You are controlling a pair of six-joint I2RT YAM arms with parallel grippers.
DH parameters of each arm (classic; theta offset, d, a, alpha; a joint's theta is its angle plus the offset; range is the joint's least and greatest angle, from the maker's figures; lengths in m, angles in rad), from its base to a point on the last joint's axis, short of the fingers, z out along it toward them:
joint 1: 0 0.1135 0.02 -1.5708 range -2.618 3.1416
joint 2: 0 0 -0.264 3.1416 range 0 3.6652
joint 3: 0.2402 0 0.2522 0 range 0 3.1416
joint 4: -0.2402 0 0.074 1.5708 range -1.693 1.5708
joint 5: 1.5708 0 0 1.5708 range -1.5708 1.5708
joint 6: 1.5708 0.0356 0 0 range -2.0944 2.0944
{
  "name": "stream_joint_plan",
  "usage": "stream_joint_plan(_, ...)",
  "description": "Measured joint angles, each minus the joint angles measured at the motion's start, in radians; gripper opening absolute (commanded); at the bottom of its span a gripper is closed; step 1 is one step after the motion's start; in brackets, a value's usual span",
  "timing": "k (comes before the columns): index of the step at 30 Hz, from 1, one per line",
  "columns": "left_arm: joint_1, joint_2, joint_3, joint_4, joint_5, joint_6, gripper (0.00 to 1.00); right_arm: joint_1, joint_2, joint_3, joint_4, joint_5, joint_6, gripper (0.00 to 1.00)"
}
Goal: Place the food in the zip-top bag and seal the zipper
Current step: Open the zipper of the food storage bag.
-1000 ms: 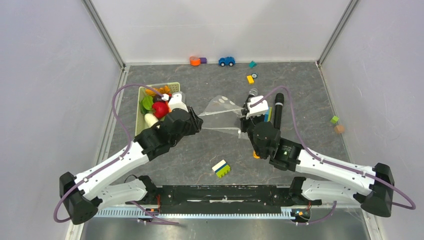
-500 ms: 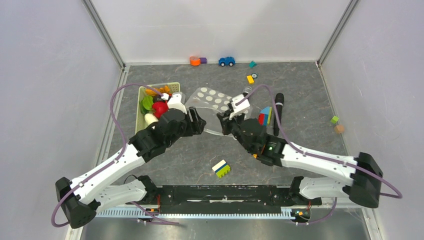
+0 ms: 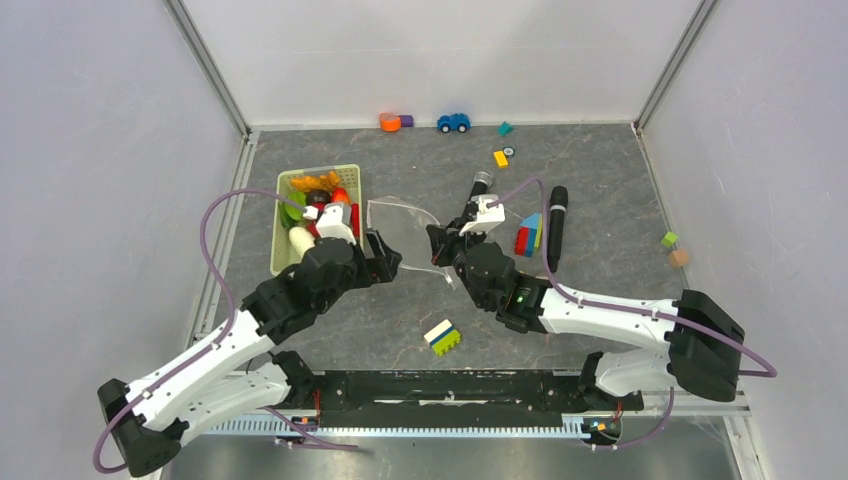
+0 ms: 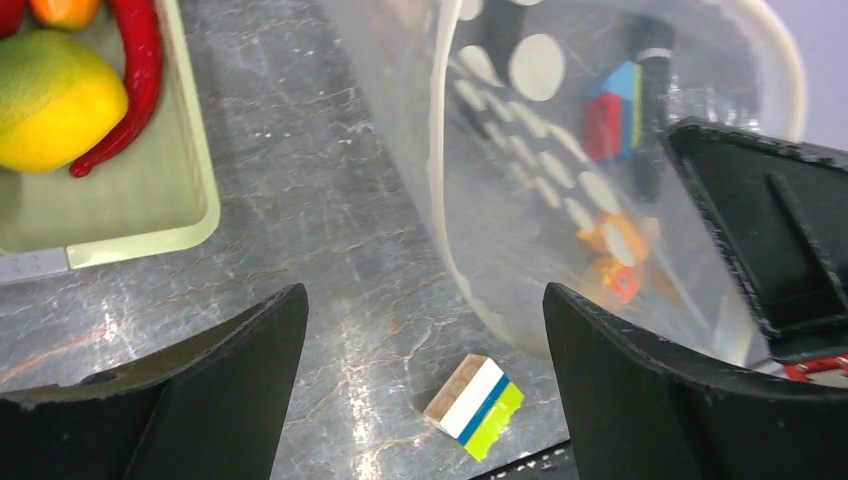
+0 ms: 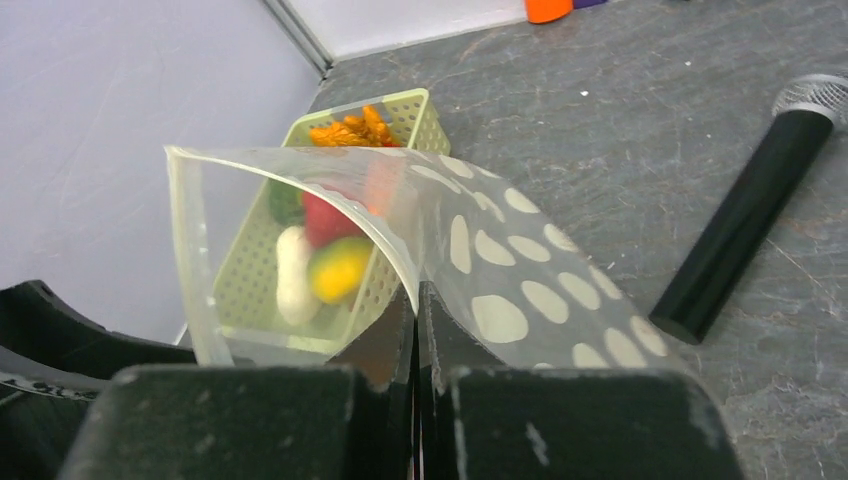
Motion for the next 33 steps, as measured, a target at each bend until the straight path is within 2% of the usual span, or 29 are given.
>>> stream_joint_plan(5,0.0,0.06,-0.026,0.012,-0.028,-0.029,0.93,0.0,0.019,-0.018,0.0,0.041,0.027,0.0)
stream_joint_plan(9,0.0,0.183,-0.027,0.083,-0.025,-0.04,0.86,0.0,0.021,-0.045,-0.016,0.076,0.055,0.0)
stream_joint_plan(11,0.0,0.261,-0.026,0.13,-0.016,-0.048,0.78,0.0,0.021,-0.061,-0.022,0.095,0.073,0.0)
stream_joint_plan(18,0.0,0.512,0.018,0.219,0.037,-0.065,0.36,-0.013,0.021,-0.084,-0.085,0.125,0.109,0.0)
stream_joint_plan(20,0.0,0.567,0.053,0.21,0.031,-0.056,0.29,-0.037,0.02,-0.084,-0.118,0.132,0.115,0.0)
stream_joint_plan(26,0.001,0.628,0.127,0.157,-0.02,-0.013,0.2,-0.158,-0.015,-0.084,-0.222,0.21,0.081,0.0)
stream_joint_plan(33,0.002,0.677,0.159,0.183,-0.022,0.075,0.18,-0.216,-0.105,-0.084,-0.238,0.175,-0.065,0.0)
